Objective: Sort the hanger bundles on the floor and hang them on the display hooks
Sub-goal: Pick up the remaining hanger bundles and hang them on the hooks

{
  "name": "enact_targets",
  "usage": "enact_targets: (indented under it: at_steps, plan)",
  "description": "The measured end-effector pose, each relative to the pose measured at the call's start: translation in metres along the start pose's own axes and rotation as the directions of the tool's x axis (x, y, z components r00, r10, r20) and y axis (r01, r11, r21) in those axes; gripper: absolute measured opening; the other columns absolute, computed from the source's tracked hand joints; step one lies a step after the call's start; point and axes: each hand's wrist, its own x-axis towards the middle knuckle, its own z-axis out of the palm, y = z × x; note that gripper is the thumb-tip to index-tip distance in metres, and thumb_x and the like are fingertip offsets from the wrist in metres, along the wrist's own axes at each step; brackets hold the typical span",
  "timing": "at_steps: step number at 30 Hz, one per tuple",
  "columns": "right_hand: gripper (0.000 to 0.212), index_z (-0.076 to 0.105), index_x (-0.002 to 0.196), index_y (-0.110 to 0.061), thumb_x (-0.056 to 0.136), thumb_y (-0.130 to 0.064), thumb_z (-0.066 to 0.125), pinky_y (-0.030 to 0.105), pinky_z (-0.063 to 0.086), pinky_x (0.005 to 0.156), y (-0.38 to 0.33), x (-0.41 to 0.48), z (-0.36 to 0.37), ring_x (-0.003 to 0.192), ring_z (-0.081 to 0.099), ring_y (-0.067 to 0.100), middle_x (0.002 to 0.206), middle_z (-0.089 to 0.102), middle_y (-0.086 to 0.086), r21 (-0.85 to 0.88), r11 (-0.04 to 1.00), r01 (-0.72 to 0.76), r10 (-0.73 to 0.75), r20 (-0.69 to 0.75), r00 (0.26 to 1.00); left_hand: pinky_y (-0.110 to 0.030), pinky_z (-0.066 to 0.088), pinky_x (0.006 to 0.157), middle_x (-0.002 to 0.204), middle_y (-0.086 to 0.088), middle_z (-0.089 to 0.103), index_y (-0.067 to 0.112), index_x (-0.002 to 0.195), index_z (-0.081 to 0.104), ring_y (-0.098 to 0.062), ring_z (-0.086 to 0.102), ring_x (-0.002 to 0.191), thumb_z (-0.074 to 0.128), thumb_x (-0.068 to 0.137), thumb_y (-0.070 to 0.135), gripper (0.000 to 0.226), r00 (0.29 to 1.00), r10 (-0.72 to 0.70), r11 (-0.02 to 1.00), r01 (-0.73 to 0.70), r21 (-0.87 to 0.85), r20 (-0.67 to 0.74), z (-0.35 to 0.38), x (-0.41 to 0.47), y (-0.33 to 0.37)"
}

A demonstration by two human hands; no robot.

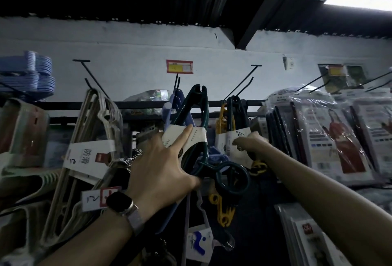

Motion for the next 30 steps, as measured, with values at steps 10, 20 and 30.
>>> enact_targets:
  at_steps: [10,20,30]
  plan:
    - [0.059,0.069,0.127,-0.029,0.094,-0.074,0.05,0.032,0.051,0.079,0.008,-0.143,-0.073,0.096,0.071,0.018,0.119,0.075,0.006,0.194,0.93,0.314,-0.357,0.263,0.896,-0.047,0.036,0.108,0.153,-0.004,0.028,0.06,0.155,-0.003,-0.029,0.032,0.14,0.069,0.064,0.075,0.117,0.997,0.076,0.997,-0.076,0.007,0.013,0.032,0.029,0.043]
    - [0.067,0.07,0.074,-0.017,0.094,-0.075,0.041,0.044,0.054,0.081,0.053,-0.153,-0.06,0.08,0.068,0.023,0.079,0.072,0.001,0.029,0.932,0.361,-0.354,-0.128,0.926,-0.053,0.043,0.104,0.159,-0.013,0.019,0.055,0.156,-0.007,-0.037,0.023,0.145,0.062,0.068,0.07,0.113,0.966,0.258,0.966,-0.258,0.024,-0.002,0.071,0.036,0.107]
    - [0.064,0.062,0.094,-0.021,0.099,-0.07,0.021,0.044,0.046,0.086,0.048,-0.119,-0.084,0.085,0.063,0.024,0.095,0.068,0.001,-0.189,0.919,0.346,-0.388,-0.279,0.879,-0.055,0.047,0.105,0.164,-0.002,0.015,0.048,0.155,-0.021,-0.033,0.031,0.147,0.067,0.062,0.086,0.133,0.977,0.213,0.949,-0.203,-0.24,0.018,0.072,0.051,0.123]
